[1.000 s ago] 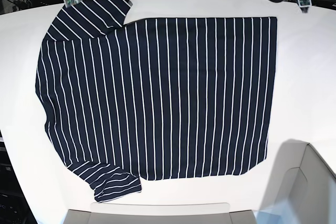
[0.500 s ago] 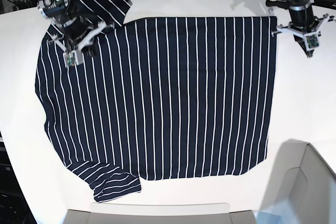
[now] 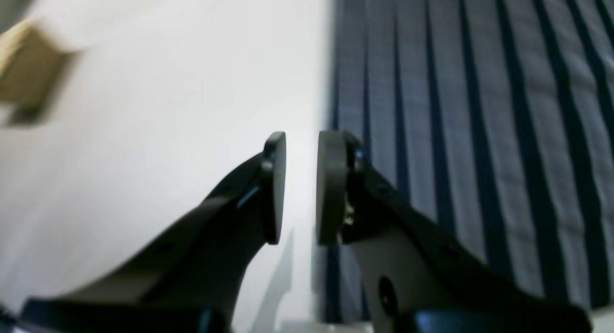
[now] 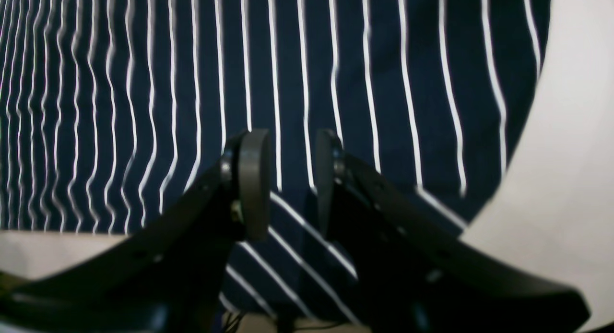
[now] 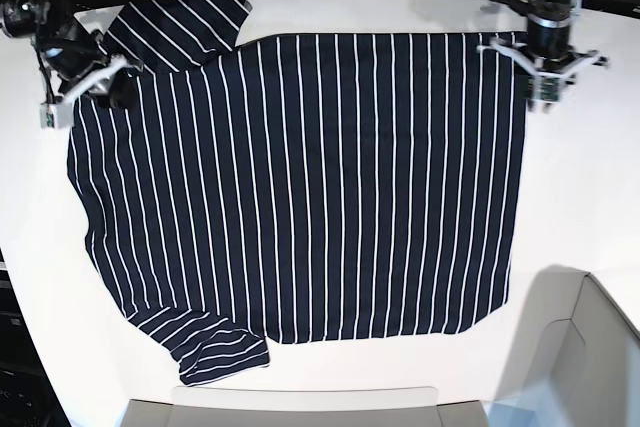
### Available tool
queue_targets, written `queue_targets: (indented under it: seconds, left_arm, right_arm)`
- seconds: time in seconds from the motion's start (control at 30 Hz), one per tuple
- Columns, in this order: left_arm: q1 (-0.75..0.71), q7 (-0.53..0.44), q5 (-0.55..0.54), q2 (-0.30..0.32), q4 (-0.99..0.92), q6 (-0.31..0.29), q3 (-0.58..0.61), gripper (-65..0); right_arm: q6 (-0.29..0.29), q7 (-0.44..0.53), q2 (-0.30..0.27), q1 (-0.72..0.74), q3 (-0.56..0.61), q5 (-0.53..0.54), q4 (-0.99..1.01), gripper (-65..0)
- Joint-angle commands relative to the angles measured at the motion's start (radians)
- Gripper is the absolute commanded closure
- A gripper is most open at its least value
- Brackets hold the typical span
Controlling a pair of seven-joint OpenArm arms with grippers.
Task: Fold the T-shirt properly
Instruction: 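Move both grippers down to the shirt's collar-side corners, then close both grippers on the collar-side corners of the shirt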
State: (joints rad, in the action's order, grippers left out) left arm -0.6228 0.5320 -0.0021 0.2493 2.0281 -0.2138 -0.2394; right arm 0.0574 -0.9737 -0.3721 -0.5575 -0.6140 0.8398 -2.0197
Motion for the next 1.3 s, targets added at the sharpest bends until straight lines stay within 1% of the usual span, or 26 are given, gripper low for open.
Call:
queue_targets:
  seconds: [0.0,0.1,0.17,0.27,0.37,0.47,0.57,0.67,0.87,1.03,1.27]
  left_arm:
    - [-0.006,-0.005,0.003,0.005,0.018,0.011,0.002,-10.6]
    - [-0.007,-0.003,0.003,0.003,0.018,0.011,0.018,-10.3]
    - [-0.009,-0.005,0.003,0.005,0.018,0.011,0.018,-10.3]
    - [-0.007,-0.005,0.003,0.008,0.018,0.011,0.018,-10.3]
    - [-0.007,-0.005,0.003,0.008,0.016,0.011,0.018,-10.3]
    - [-0.007,-0.005,0.003,0.009,0.016,0.011,0.018,-10.3]
    - [-0.006,-0.005,0.003,0.009,0.016,0.011,0.018,-10.3]
    - [-0.006,-0.005,0.003,0.009,0.015,0.011,0.018,-10.3]
    - [-0.006,-0.005,0.003,0.009,0.015,0.011,0.018,-10.3]
    - [-0.006,-0.005,0.003,0.009,0.015,0.011,0.018,-10.3]
    - [-0.006,-0.005,0.003,0.009,0.015,0.011,0.018,-10.3]
  right_arm:
    - [0.009,0.005,-0.001,-0.025,-0.036,0.022,0.006,-15.8]
    - [0.038,0.008,0.055,-0.075,-0.108,0.046,0.081,-15.0]
    - [0.072,0.008,0.084,-0.100,-0.148,0.055,0.156,-14.8]
    - [0.143,0.009,0.094,-0.106,-0.174,0.060,0.302,-14.0]
    - [0.206,0.009,0.089,-0.097,-0.186,0.060,0.425,-13.2]
    - [0.236,0.009,0.089,-0.068,-0.191,0.060,0.498,-11.2]
    - [0.236,0.009,0.089,-0.062,-0.189,0.059,0.538,-9.9]
    - [0.241,0.006,0.089,-0.075,-0.194,0.059,0.535,-9.8]
    - [0.241,0.003,0.068,-0.092,-0.186,0.059,0.540,-12.9]
    - [0.241,0.003,0.069,-0.094,-0.174,0.059,0.541,-12.9]
    - [0.239,0.006,0.061,-0.089,-0.211,0.054,0.597,-12.9]
